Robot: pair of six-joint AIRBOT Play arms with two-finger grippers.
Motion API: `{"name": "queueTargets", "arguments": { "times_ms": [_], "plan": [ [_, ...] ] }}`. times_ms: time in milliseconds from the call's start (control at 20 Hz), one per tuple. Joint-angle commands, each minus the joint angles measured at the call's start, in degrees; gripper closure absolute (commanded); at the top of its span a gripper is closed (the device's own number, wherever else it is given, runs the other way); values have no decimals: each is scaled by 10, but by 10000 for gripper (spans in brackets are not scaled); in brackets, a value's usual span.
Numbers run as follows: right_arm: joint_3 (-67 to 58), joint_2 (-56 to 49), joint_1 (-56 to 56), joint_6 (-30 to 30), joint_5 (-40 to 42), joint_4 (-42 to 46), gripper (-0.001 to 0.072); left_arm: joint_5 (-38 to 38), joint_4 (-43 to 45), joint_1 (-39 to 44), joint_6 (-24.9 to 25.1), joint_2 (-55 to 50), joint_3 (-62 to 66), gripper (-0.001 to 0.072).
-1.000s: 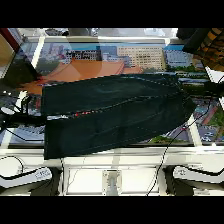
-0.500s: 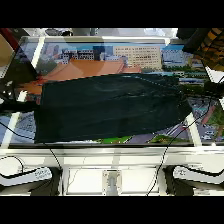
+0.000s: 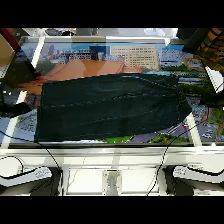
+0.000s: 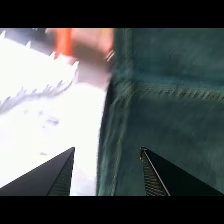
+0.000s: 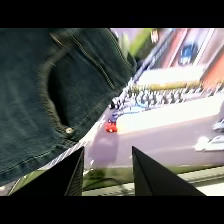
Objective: Fold the clothes and pants, and hang the long-sleeved shirts on hangers.
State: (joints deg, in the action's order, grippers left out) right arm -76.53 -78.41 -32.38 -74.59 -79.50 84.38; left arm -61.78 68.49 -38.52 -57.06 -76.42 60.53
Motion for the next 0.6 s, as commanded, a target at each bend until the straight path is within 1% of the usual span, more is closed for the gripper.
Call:
{"name": "queueTargets", "arguments": {
  "times_ms": [0, 100, 200, 250, 300, 550],
  "plan": [
    [101, 0, -35, 12, 76, -34, 370, -103, -2, -73, -11, 14, -11, 230],
    [153, 0, -41, 34, 123, -40, 369, -116, -2, -110, -14, 31, -36, 230],
    [183, -2, -40, 36, 167, -41, 356, -116, -1, -136, -24, 49, -61, 229],
    [189, -6, -40, 35, 178, -41, 262, -119, -1, -144, -26, 56, -73, 227],
    [190, -11, -40, 34, 191, -41, 235, -125, 2, -148, -26, 61, -82, 206],
    [191, -46, -40, 34, 242, -103, 240, -159, 5, -150, -26, 65, -99, 205]
  ]
}}
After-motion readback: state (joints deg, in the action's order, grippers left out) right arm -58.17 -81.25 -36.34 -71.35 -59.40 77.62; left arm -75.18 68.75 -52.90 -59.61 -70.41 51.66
